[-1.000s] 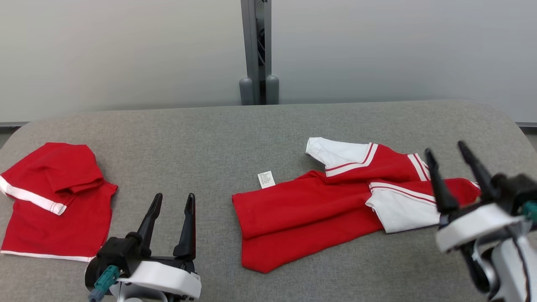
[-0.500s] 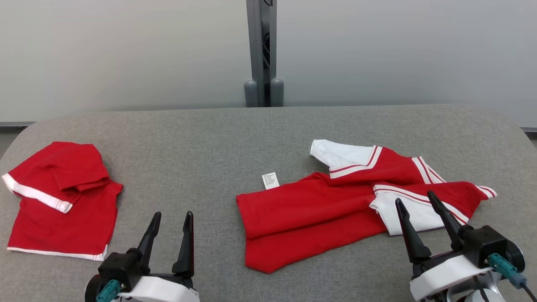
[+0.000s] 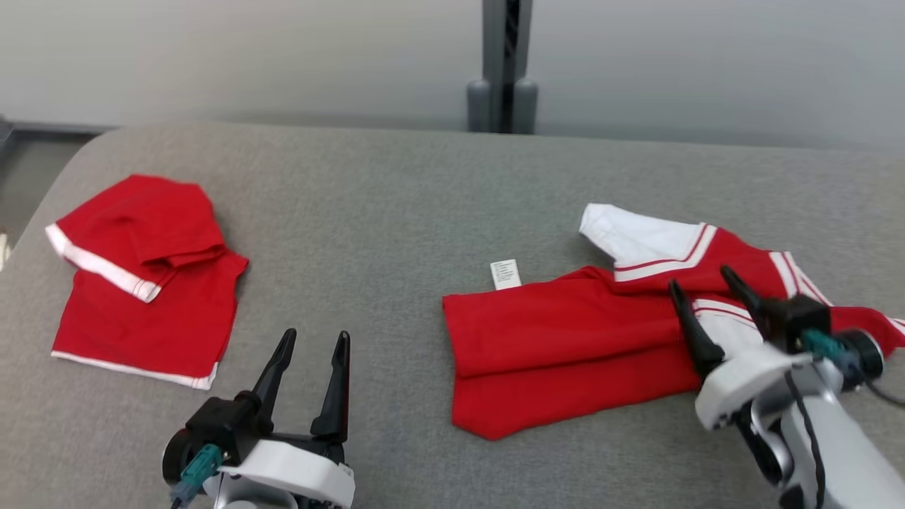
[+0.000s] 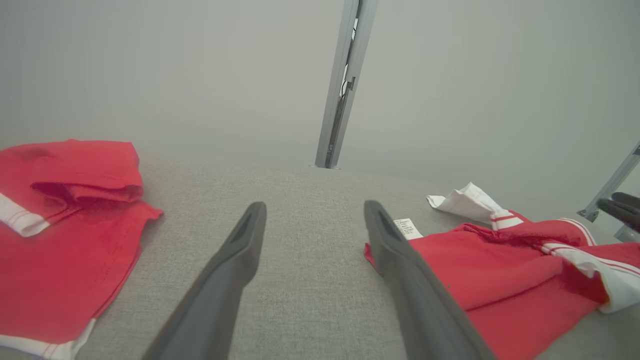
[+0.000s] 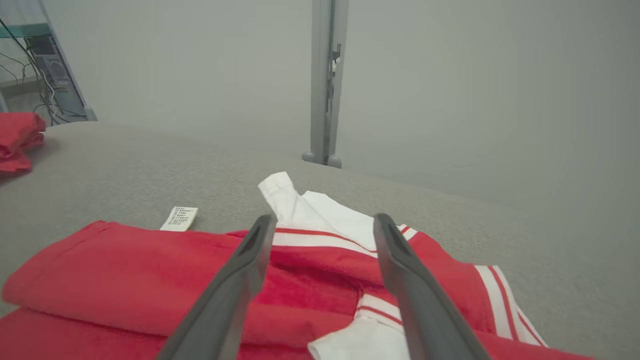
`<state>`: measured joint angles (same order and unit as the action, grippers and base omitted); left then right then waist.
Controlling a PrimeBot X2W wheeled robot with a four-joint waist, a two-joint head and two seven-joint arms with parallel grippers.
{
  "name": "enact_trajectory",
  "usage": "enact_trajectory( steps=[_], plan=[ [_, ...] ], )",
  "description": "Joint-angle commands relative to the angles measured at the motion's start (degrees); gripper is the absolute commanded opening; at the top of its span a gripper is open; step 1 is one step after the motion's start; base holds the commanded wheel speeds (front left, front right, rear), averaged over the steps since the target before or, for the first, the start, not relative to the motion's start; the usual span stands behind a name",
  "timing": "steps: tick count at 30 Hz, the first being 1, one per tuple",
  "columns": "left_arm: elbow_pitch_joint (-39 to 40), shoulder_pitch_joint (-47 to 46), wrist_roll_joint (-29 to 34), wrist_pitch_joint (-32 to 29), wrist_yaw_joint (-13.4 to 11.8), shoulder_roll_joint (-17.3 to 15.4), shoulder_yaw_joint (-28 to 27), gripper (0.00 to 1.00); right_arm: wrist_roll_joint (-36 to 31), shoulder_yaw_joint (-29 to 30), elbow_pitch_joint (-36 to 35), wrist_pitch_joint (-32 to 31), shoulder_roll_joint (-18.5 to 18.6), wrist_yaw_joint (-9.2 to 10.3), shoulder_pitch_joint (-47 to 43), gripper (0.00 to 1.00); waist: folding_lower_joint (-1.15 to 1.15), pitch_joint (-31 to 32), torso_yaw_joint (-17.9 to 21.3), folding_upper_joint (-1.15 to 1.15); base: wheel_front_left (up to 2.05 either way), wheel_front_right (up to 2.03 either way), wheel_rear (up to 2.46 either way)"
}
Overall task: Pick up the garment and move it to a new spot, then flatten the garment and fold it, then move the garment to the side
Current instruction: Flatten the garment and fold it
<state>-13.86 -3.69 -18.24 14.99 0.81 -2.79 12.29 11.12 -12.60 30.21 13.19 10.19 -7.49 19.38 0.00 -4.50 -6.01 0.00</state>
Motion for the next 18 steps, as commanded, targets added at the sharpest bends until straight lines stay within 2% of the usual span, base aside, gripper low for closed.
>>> enact_trajectory(
  steps=[1,5,6,17,18],
  plan=[
    [-0.09,-1.48,-0.45,0.21,0.29,-0.19,0.19,1.00,0.71,-1.11,2.98,-1.38,0.93,-0.01,3.65,1.00,0.00,-2.86,-2.83,0.00,0.00,0.00,0.00],
    [-0.07,-2.41,-0.84,0.21,0.44,-0.19,0.76,1.00,1.08,-2.64,8.20,-3.34,2.14,0.00,9.13,1.00,0.00,-4.50,-4.83,0.00,0.00,0.00,0.00],
    [0.02,-3.04,-1.11,0.21,0.30,-0.21,1.19,1.00,1.59,-3.32,11.53,-4.79,2.64,0.00,12.16,1.00,0.00,-5.46,-6.18,0.00,0.00,0.00,0.00],
    [0.35,-4.09,-2.41,0.21,-0.26,-0.18,2.75,1.00,3.93,-9.16,23.35,-8.26,5.14,0.00,20.89,1.00,0.00,-7.79,-10.99,0.00,0.00,0.00,0.00],
    [0.40,-4.09,-2.48,0.21,-0.30,-0.18,2.87,1.00,4.25,-9.68,24.23,-8.78,5.32,0.00,21.48,0.07,0.00,-7.89,-11.23,0.00,0.00,0.00,0.00]
  ],
)
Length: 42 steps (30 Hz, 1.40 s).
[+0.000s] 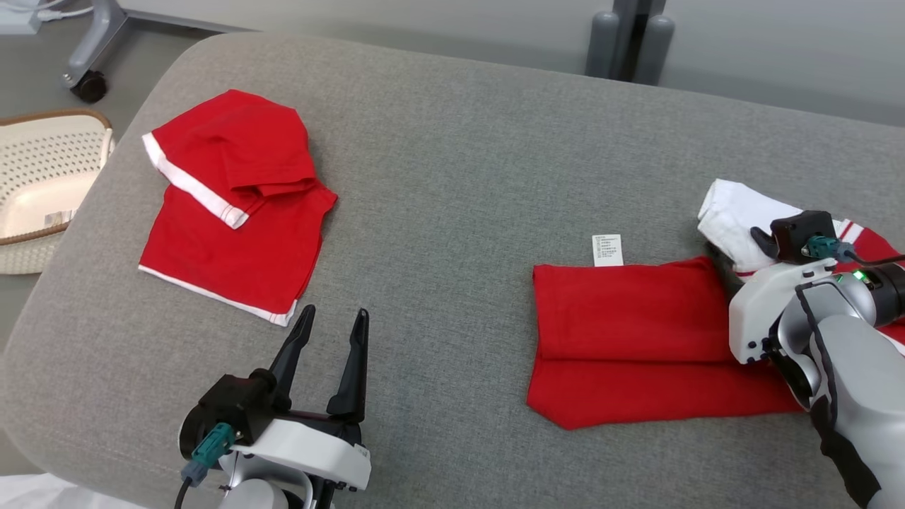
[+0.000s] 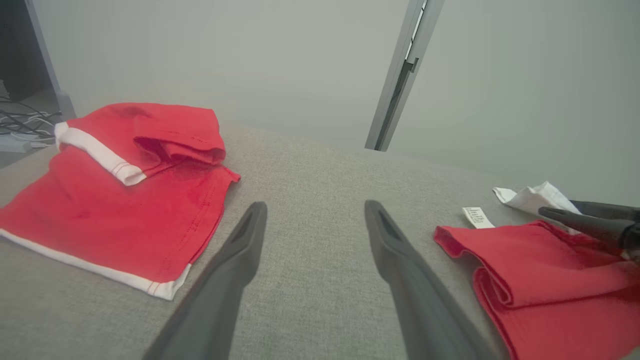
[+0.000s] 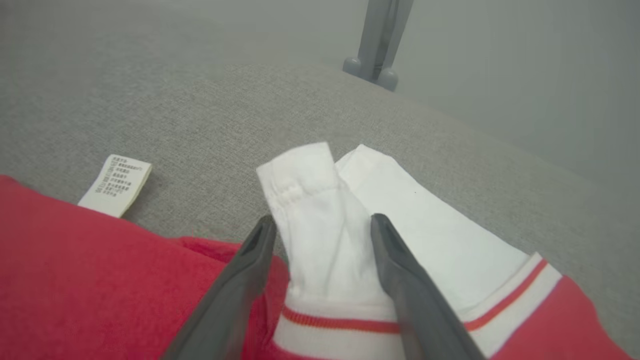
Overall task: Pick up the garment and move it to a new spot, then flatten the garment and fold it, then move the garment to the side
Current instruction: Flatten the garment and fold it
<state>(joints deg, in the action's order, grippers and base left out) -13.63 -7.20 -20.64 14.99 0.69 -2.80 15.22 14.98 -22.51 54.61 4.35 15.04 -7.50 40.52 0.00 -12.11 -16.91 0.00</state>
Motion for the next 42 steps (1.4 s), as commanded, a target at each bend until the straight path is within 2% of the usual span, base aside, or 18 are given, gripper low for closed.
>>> enact_trajectory(
  steps=[1,10,17,23,24,25,33,38,42],
  plan=[
    [0.20,-0.62,-0.18,0.21,-0.24,-0.18,-0.01,1.00,0.50,-0.29,0.58,-0.07,0.68,0.01,1.03,0.00,0.00,-0.37,-0.52,0.00,0.00,0.00,0.00],
    [0.92,-2.09,-1.24,0.21,-0.74,-0.19,1.59,1.00,2.82,-0.95,4.53,3.65,2.89,0.01,9.64,0.00,0.00,-2.21,-2.43,0.00,0.00,0.00,0.00],
    [1.36,-3.00,-2.00,0.21,-0.90,-0.18,2.53,1.00,0.60,3.51,9.24,7.42,6.55,0.01,19.59,0.00,0.00,-4.34,-4.74,0.00,0.00,0.00,0.00],
    [1.59,-3.63,-2.67,0.21,-0.97,-0.18,3.02,1.00,-2.47,6.49,15.46,7.45,6.19,0.00,24.53,0.00,0.00,-6.23,-6.46,0.00,0.00,0.00,0.00],
    [1.67,-3.82,-2.75,0.21,-1.00,-0.18,3.12,1.00,-2.94,6.68,16.17,7.45,6.27,0.01,24.92,0.31,0.00,-6.51,-6.66,0.00,0.00,0.00,0.00],
    [1.73,-4.00,-2.82,0.21,-1.06,-0.19,3.22,1.00,-3.57,7.00,16.65,7.46,6.58,0.01,25.19,1.00,0.00,-6.79,-6.81,0.00,0.00,0.00,0.00],
    [1.55,-4.11,-2.66,0.21,-1.34,-0.18,2.83,1.00,-6.79,8.67,18.59,7.89,4.41,0.01,24.25,1.00,0.00,-6.63,-5.92,0.00,0.00,0.00,0.00],
    [1.39,-3.94,-1.93,0.21,-1.07,-0.19,1.84,1.00,-6.82,9.15,18.30,9.80,1.81,0.01,22.85,1.00,0.00,-4.30,-3.08,0.00,0.00,0.00,0.00],
    [1.34,-3.06,-1.08,0.21,-0.96,-0.17,0.88,1.00,-5.40,9.49,15.36,10.81,0.22,0.00,20.36,1.00,0.00,-1.73,0.14,0.00,0.00,0.00,0.00]
  ],
)
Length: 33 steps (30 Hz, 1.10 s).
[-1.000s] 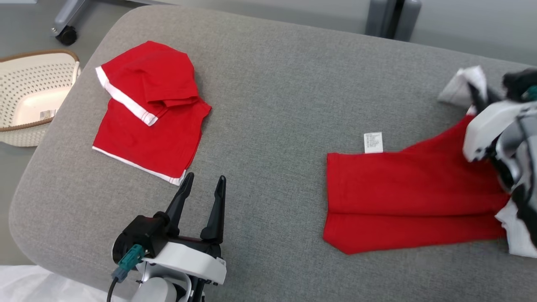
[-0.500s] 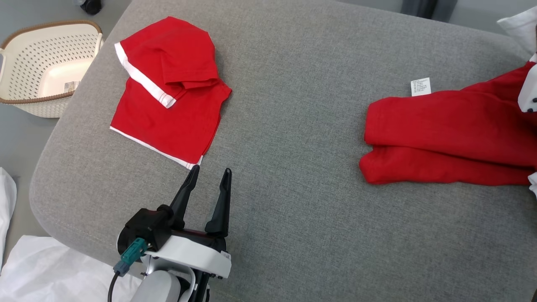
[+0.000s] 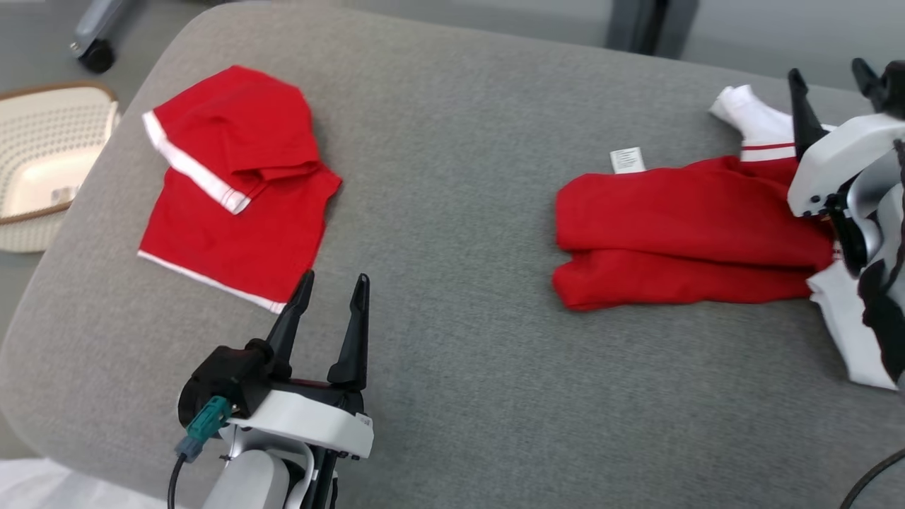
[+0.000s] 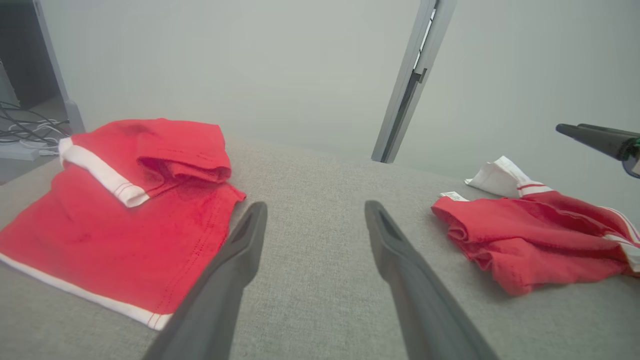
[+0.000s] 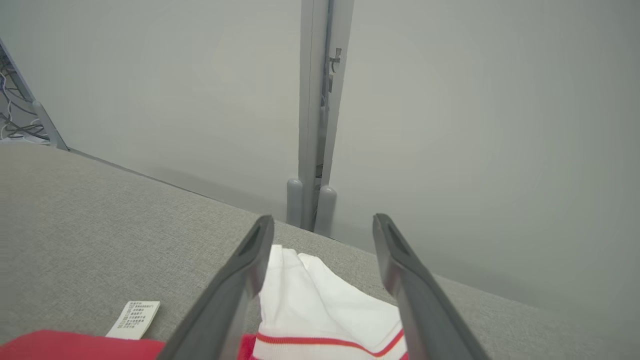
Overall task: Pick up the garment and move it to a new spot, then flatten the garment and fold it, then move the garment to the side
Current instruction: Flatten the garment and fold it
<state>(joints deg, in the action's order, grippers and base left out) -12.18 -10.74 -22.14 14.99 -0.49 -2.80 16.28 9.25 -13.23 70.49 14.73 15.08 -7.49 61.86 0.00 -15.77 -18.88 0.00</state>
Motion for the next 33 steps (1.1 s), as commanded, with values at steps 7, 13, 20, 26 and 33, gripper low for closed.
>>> enact_trajectory(
  steps=[7,13,20,26,33],
  plan=[
    [0.08,1.85,1.92,0.21,0.32,-0.19,-2.77,1.00,3.26,1.62,-15.83,0.55,0.00,0.00,-12.08,1.00,0.00,6.55,7.81,0.00,0.00,0.00,0.00],
    [0.61,3.64,2.62,0.21,0.09,-0.19,-5.03,1.00,3.77,5.30,-28.68,0.47,-0.23,0.00,-25.59,1.00,0.00,10.40,11.62,0.00,0.00,0.00,0.00],
    [0.63,6.05,3.06,0.21,0.05,-0.18,-7.18,1.00,2.20,10.36,-38.69,0.46,-2.97,-0.01,-40.58,1.00,0.00,13.65,14.89,0.00,0.00,0.00,0.00],
    [0.41,7.27,3.17,0.21,0.29,-0.20,-7.50,1.00,0.83,13.18,-41.45,0.47,-6.20,-0.02,-48.10,1.00,0.00,14.47,16.45,0.00,0.00,0.00,0.00],
    [-0.21,7.41,3.61,0.21,0.88,-0.20,-7.28,1.00,-1.89,13.61,-42.47,0.48,-8.54,-0.01,-50.85,1.00,0.00,14.30,17.60,0.00,0.00,0.00,0.00]
  ],
)
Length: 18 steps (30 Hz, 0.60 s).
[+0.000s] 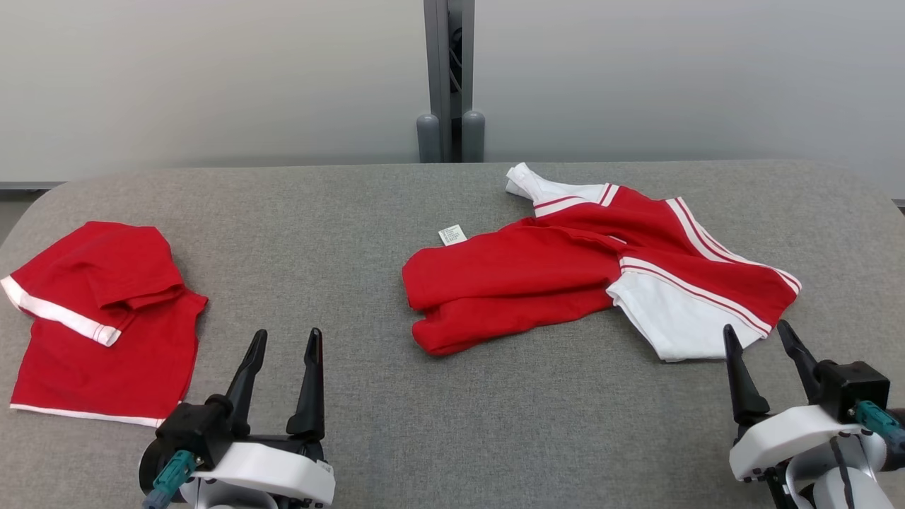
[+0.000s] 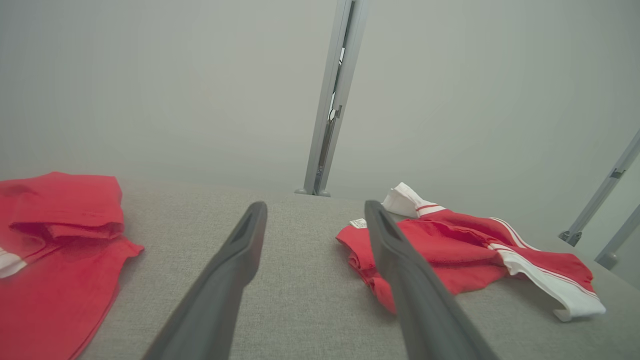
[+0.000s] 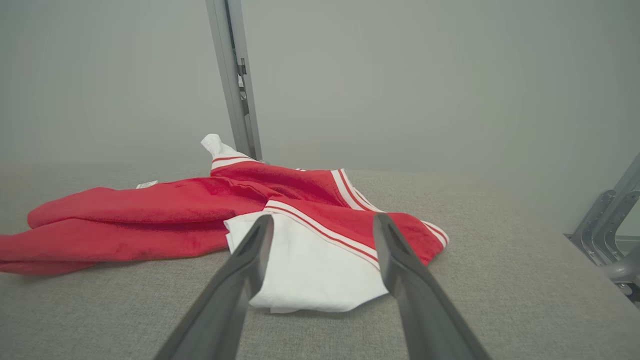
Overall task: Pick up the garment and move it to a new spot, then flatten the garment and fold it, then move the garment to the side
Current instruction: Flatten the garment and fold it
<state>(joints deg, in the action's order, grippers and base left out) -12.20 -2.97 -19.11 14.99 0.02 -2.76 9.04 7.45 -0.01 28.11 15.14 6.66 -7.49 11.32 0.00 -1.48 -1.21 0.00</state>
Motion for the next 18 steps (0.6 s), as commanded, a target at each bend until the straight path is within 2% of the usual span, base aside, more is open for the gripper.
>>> enact_trajectory(
  steps=[1,5,8,18],
  plan=[
    [-0.20,-0.49,0.57,0.21,0.41,-0.23,0.02,1.00,-0.33,0.26,0.26,0.05,-0.16,-0.01,-0.42,1.00,0.00,-0.05,-0.17,0.00,0.00,0.00,0.00],
    [-0.10,-1.14,0.55,0.21,0.45,-0.23,0.19,1.00,-1.75,-1.33,1.99,0.05,-0.23,-0.01,-0.33,1.00,0.00,-0.72,-0.78,0.00,0.00,0.00,0.00],
    [-0.10,-1.46,0.79,0.21,0.59,-0.21,0.38,1.00,-8.02,-2.21,4.24,0.05,0.91,0.00,1.13,1.00,0.00,-1.81,-1.73,0.00,0.00,0.00,0.00],
    [-0.59,-3.27,0.94,0.22,1.05,-0.24,0.28,1.00,-20.85,4.87,15.90,0.06,-1.93,0.00,6.58,1.00,0.00,-4.90,-6.18,0.00,0.00,0.00,0.00]
  ],
)
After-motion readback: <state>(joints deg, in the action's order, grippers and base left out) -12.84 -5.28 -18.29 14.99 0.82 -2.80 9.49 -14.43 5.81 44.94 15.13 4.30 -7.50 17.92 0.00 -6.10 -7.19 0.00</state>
